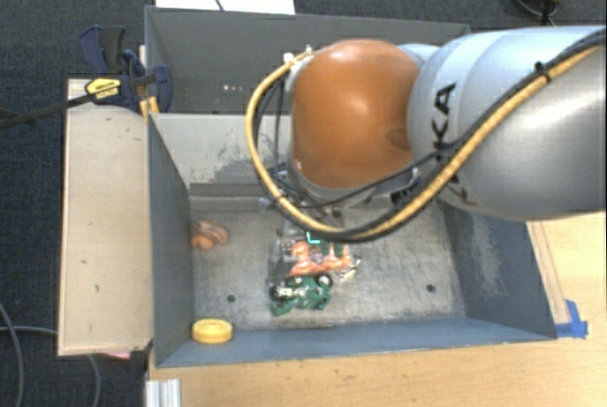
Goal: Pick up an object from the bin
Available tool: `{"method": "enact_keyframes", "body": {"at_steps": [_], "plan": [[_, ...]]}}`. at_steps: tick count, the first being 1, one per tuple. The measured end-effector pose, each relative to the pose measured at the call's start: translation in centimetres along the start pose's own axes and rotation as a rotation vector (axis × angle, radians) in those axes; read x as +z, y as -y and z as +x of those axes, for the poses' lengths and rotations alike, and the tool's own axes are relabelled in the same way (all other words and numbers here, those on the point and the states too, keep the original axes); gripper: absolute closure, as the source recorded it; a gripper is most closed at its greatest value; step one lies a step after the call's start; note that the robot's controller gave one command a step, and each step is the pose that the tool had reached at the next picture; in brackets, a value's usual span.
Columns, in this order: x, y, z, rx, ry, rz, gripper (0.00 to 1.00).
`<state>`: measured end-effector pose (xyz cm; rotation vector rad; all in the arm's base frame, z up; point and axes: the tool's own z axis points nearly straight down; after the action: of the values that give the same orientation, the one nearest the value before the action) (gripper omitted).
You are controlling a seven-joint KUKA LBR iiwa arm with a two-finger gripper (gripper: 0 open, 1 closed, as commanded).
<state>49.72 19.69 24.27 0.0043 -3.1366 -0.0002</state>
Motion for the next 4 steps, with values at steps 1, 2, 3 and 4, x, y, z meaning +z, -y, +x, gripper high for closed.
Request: {"method": "enact_keyframes", "body": {"at_steps": [1, 2, 3, 4], "plan": [[-0.4, 0.1, -0.2, 0.005, 0.008, -0.001, 0.0], [4.7, 2.8, -0.3, -0.068, 0.012, -0.002, 0.0], [7.9, 9.2, -0.2, -0.272, 0.007, 0.0, 0.0], [8.6, 11.2, -0.6, -0.305, 0.006, 0.002, 0.0]]}}
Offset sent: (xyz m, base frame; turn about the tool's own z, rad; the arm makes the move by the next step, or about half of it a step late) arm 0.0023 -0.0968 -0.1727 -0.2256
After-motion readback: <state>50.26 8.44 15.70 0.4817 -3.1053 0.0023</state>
